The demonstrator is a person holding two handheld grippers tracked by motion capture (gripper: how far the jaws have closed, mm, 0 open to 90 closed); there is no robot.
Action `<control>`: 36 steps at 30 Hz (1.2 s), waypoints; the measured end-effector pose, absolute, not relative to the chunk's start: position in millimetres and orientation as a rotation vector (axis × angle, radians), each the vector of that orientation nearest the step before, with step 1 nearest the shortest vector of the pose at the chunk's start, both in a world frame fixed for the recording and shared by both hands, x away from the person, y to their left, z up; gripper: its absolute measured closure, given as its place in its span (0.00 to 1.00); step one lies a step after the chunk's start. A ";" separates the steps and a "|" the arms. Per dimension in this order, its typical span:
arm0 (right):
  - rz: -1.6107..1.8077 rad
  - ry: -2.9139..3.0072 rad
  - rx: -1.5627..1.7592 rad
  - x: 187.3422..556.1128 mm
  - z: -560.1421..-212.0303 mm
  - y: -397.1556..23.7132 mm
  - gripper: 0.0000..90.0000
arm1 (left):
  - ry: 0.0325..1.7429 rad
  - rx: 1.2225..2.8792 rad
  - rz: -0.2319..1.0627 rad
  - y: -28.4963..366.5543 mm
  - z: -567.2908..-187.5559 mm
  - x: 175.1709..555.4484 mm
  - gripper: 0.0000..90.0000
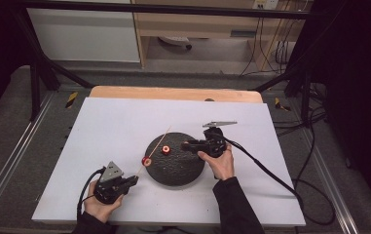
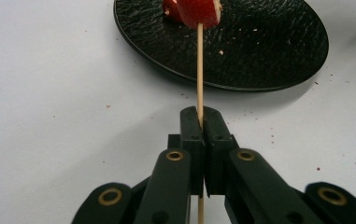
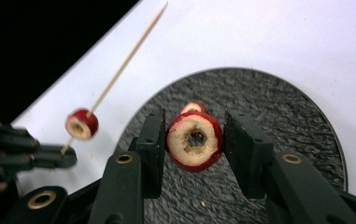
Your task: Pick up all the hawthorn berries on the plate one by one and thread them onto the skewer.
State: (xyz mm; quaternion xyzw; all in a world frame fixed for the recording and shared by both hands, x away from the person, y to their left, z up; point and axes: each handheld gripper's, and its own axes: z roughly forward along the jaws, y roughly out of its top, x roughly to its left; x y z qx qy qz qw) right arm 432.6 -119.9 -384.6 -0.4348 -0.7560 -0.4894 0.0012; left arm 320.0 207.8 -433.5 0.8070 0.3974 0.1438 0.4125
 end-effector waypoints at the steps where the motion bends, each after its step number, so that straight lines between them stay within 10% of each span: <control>1: -1.565 -2.352 -1.375 431.2 -385.4 -121.4 0.67 | 0.998 2.029 0.363 206.9 -433.6 319.6 0.98; 36: -2.185 -1.802 -1.534 425.9 -386.7 -130.8 0.68 | 1.012 1.973 0.352 180.7 -433.7 307.7 0.98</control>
